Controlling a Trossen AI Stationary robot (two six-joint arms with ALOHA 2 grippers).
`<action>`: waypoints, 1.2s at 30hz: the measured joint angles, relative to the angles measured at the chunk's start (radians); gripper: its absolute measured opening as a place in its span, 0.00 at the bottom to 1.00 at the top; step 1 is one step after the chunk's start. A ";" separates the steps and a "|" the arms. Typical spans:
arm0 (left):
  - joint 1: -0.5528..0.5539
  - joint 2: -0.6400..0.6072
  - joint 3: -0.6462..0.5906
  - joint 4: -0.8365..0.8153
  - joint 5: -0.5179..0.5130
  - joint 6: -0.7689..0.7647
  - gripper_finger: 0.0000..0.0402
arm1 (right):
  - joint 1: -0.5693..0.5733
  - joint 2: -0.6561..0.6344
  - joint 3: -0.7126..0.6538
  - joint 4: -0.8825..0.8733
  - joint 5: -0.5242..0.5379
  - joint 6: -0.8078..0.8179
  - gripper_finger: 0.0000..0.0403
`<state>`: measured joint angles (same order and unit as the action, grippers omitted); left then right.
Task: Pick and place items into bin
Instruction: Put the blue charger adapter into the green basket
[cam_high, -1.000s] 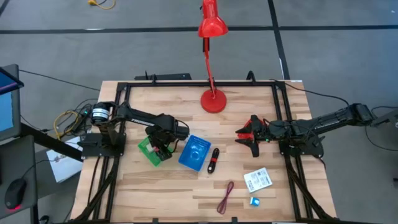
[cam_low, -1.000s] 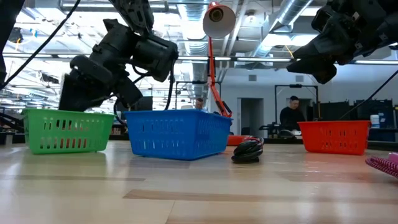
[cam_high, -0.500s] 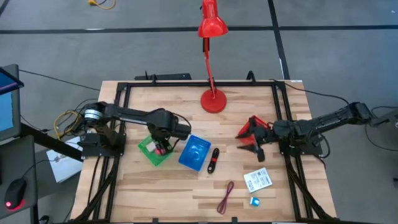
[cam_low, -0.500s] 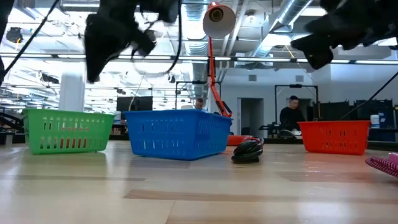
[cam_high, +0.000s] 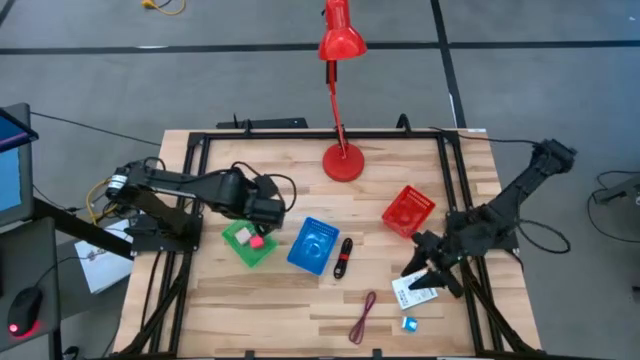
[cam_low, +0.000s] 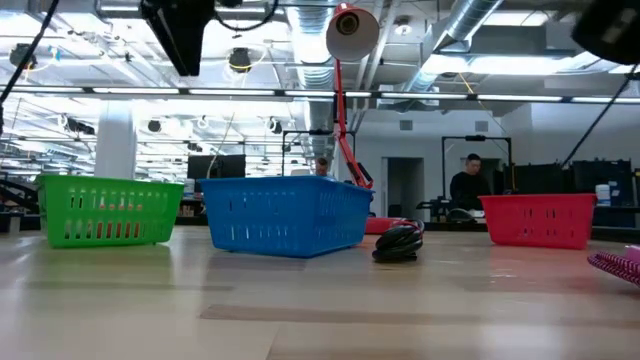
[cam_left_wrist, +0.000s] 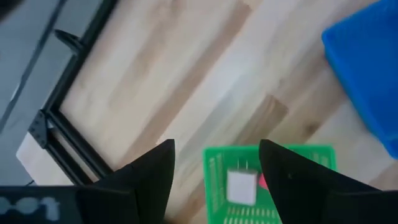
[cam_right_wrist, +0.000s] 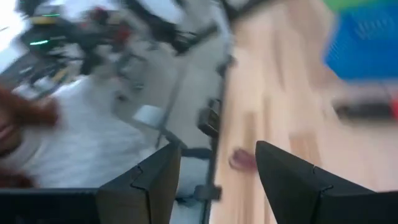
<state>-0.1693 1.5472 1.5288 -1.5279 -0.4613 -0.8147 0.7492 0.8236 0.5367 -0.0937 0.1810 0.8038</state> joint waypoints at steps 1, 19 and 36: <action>-0.009 -0.003 0.000 -0.001 -0.015 -0.019 0.56 | 0.020 0.028 0.025 -0.054 0.019 0.051 0.50; -0.115 0.001 -0.001 0.021 -0.238 -0.122 0.56 | 0.167 0.696 0.453 -0.575 -0.160 0.479 0.45; -0.115 0.001 -0.003 0.019 -0.306 -0.111 0.56 | 0.165 0.966 0.656 -0.731 -0.261 0.351 0.44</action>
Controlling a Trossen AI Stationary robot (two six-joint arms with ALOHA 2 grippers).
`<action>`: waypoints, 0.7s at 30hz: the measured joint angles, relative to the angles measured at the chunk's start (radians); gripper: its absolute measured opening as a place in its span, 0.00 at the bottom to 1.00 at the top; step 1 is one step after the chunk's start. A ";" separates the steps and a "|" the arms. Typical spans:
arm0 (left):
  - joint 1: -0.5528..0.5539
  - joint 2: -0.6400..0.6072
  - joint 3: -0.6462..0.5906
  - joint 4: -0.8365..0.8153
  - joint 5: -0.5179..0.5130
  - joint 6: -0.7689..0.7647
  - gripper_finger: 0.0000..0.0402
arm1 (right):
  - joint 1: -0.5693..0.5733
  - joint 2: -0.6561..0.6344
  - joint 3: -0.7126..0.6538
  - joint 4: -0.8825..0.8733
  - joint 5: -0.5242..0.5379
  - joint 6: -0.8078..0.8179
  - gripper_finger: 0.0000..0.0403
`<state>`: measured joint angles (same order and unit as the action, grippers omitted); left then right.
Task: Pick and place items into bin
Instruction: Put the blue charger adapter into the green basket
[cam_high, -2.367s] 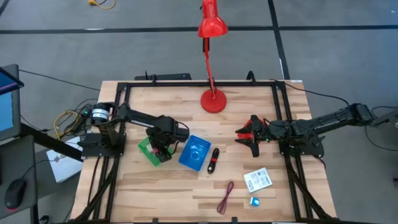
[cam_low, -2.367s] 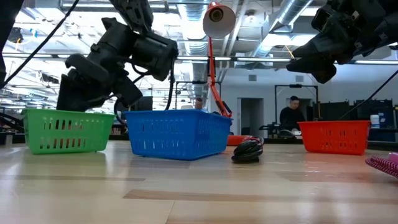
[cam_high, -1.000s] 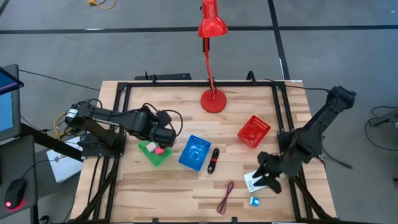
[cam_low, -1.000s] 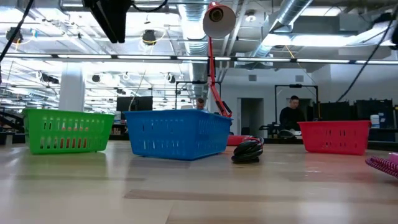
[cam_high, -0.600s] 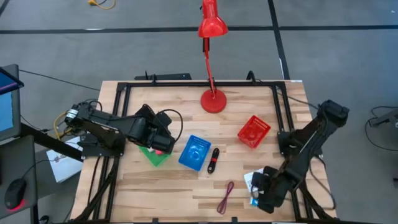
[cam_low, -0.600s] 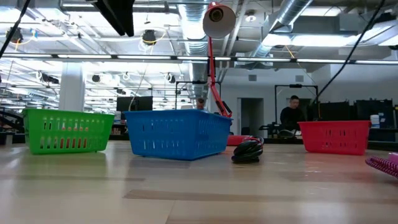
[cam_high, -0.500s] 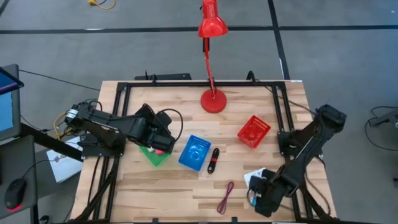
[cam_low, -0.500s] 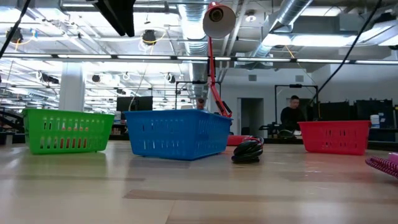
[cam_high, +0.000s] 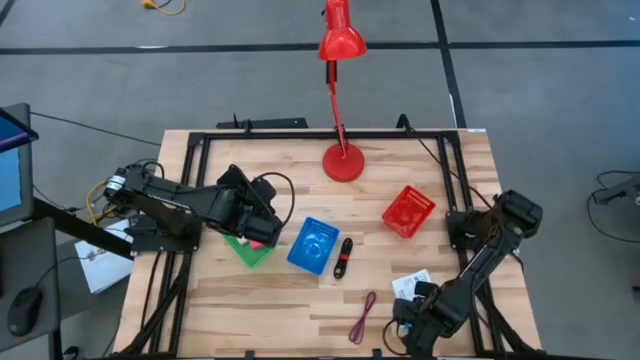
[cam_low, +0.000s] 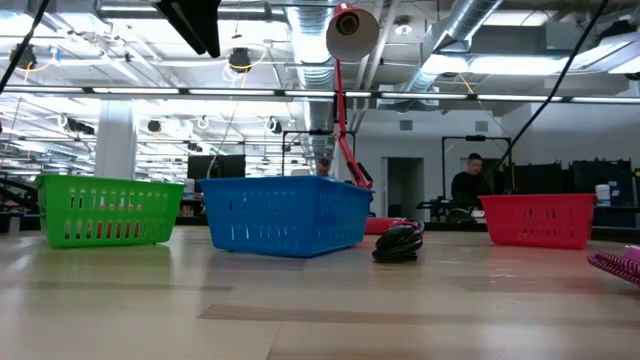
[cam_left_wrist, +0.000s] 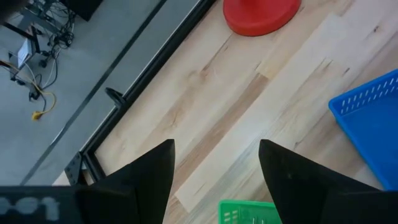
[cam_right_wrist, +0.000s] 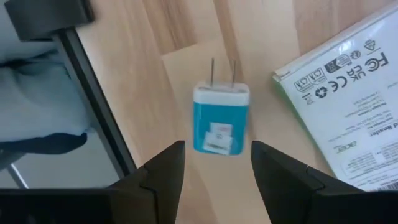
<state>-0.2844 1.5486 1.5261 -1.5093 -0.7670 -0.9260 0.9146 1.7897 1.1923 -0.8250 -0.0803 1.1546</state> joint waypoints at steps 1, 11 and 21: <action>0.000 0.000 0.000 0.000 0.000 0.000 0.56 | 0.000 0.000 0.000 -0.004 0.000 -0.001 0.44; 0.000 0.000 0.000 0.000 0.000 0.002 0.56 | -0.008 0.053 -0.002 0.010 0.004 -0.043 0.49; 0.000 0.000 0.000 -0.001 0.000 0.002 0.56 | -0.014 0.099 -0.003 0.018 0.001 -0.086 0.55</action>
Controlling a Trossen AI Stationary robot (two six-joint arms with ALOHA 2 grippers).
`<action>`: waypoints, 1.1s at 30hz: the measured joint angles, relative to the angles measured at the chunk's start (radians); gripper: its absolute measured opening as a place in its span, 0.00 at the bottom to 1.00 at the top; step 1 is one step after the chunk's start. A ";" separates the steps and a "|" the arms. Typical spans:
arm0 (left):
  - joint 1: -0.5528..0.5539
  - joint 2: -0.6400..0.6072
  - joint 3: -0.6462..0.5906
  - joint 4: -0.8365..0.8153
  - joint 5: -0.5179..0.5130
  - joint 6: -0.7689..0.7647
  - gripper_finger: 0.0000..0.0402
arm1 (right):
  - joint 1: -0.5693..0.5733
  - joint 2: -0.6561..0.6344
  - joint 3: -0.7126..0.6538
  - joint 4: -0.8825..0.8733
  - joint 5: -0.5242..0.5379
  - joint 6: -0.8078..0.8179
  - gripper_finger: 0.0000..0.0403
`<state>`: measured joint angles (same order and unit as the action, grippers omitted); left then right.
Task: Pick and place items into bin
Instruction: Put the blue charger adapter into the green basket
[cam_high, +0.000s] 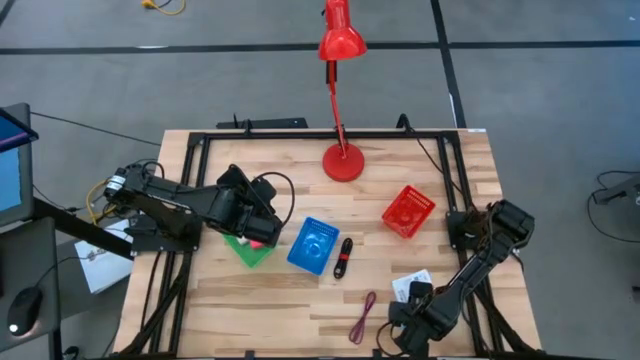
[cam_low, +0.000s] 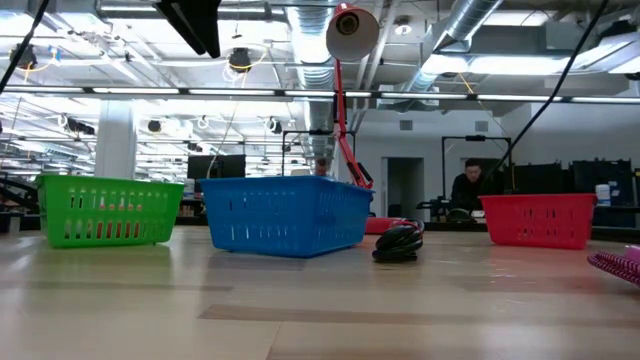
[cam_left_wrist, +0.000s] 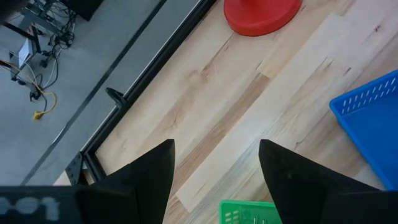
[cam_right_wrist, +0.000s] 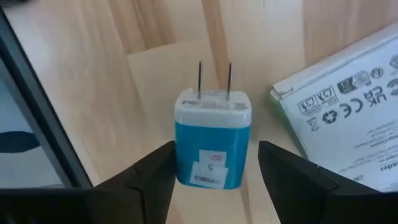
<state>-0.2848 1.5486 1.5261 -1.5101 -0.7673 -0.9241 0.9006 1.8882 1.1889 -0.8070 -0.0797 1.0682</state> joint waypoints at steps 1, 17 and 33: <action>0.000 0.000 0.000 0.000 0.000 0.000 0.56 | -0.002 -0.001 0.000 -0.001 0.002 -0.009 0.56; 0.000 0.000 0.000 -0.001 0.002 0.024 0.56 | -0.053 -0.002 0.000 0.011 -0.029 -0.030 0.43; 0.000 0.000 0.000 0.004 0.002 0.022 0.56 | -0.202 -0.041 0.026 0.039 0.055 -0.445 0.36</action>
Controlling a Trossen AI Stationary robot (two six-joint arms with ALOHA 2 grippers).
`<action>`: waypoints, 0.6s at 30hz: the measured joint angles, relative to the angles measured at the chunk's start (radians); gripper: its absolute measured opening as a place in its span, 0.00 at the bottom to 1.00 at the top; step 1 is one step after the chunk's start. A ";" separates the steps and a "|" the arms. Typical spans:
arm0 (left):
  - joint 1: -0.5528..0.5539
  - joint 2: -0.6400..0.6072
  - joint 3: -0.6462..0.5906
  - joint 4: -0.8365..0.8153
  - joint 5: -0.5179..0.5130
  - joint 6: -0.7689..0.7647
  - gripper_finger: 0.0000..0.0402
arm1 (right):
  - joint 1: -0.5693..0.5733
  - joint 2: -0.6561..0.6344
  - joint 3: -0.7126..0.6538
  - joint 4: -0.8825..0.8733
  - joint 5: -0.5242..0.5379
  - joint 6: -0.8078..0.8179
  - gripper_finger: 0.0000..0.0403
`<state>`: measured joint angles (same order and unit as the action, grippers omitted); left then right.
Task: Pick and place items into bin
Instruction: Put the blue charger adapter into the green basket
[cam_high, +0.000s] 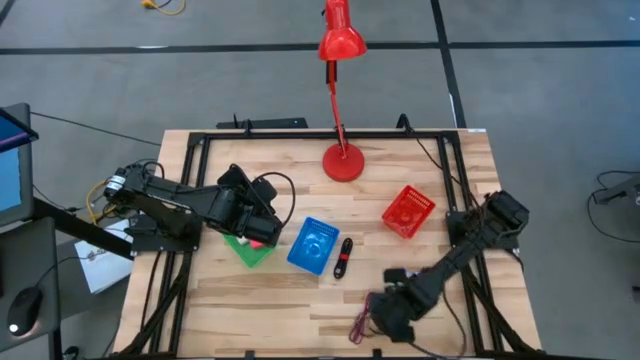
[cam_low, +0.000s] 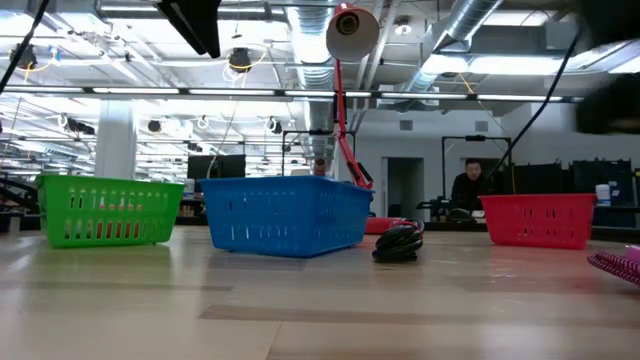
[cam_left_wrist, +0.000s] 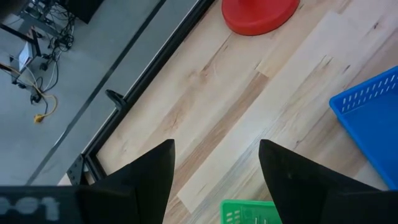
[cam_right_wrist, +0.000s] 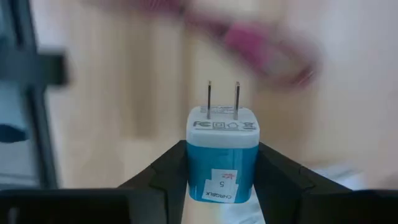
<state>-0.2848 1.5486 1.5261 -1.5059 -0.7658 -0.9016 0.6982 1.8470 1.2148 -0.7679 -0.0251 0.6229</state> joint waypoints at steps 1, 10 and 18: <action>0.000 0.000 0.000 0.000 0.000 0.000 0.56 | -0.026 -0.002 0.017 -0.010 0.023 -0.047 0.37; 0.000 0.000 0.000 -0.009 0.018 0.000 0.56 | -0.313 -0.002 0.198 0.014 0.197 -0.660 0.35; -0.021 -0.127 0.000 -0.064 -0.060 -0.093 0.56 | -0.526 0.005 0.267 0.304 0.182 -1.007 0.35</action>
<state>-0.3058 1.4217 1.5263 -1.5700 -0.8256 -0.9942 0.1718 1.8523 1.4822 -0.4638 0.1574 -0.3839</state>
